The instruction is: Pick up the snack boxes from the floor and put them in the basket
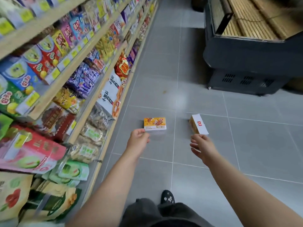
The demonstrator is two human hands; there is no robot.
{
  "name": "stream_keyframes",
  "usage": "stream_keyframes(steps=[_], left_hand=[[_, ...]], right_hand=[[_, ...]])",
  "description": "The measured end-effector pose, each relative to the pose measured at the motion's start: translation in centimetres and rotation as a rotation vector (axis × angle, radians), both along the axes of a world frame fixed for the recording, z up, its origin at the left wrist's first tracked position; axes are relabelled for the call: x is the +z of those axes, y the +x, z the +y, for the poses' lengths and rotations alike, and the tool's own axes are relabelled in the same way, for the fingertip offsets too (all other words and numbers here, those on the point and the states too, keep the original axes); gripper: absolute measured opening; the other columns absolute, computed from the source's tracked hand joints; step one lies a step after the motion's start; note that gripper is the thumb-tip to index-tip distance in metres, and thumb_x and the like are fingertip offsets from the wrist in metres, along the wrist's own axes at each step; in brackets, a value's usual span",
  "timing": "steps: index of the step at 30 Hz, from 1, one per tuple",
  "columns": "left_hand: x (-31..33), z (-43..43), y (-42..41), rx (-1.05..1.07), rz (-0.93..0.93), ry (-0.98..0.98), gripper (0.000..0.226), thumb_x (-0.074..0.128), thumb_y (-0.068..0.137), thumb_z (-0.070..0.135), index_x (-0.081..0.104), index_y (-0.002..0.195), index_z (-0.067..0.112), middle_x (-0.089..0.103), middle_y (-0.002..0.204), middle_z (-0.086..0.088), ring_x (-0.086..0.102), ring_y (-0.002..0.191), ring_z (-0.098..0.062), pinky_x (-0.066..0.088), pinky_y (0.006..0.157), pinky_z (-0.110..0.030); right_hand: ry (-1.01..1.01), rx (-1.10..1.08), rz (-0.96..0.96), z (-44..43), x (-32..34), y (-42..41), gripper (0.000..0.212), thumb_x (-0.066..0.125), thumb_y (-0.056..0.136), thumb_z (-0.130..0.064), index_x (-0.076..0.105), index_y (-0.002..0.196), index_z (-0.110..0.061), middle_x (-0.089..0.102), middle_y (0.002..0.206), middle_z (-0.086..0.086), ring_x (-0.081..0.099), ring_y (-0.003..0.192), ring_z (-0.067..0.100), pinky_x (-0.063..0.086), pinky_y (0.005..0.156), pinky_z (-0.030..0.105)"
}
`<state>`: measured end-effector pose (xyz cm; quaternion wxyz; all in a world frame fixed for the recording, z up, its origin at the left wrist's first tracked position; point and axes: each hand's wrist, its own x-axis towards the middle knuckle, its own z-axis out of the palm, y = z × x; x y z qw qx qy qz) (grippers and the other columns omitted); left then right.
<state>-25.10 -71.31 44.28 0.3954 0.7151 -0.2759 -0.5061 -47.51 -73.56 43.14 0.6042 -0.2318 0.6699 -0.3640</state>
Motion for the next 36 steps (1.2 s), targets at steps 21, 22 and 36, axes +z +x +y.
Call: stream_keyframes(steps=[21, 22, 36], left_hand=[[-6.3, -29.9, 5.1, -0.098, -0.058, 0.191, 0.026, 0.054, 0.091, 0.017, 0.049, 0.116, 0.017, 0.059, 0.110, -0.001, 0.062, 0.098, -0.018, 0.045, 0.081, -0.030], [-7.4, -31.1, 5.4, -0.105, -0.078, 0.212, 0.028, 0.054, 0.090, 0.018, 0.050, 0.117, 0.016, 0.060, 0.113, -0.002, 0.062, 0.101, -0.019, 0.046, 0.085, -0.032], [-34.0, -35.4, -0.6, 0.186, 0.075, 0.495, 0.036, 0.055, 0.087, 0.017, 0.042, 0.120, 0.024, 0.061, 0.108, -0.002, 0.061, 0.089, -0.016, 0.050, 0.094, -0.040]], right_hand=[[0.160, 0.001, 0.067, -27.4, -8.7, 4.0, 0.018, 0.058, 0.092, -0.019, 0.052, 0.105, -0.009, 0.058, 0.094, 0.009, 0.059, 0.078, 0.019, 0.051, 0.069, 0.028], [0.170, 0.005, 0.056, -28.3, -9.4, 4.3, 0.020, 0.059, 0.092, -0.018, 0.051, 0.107, -0.009, 0.058, 0.095, 0.009, 0.059, 0.080, 0.020, 0.052, 0.073, 0.030], [0.298, 0.147, 0.124, -33.6, -34.5, 7.7, 0.047, 0.070, 0.085, -0.027, 0.043, 0.123, -0.028, 0.057, 0.104, 0.002, 0.062, 0.090, 0.018, 0.055, 0.081, 0.036]])
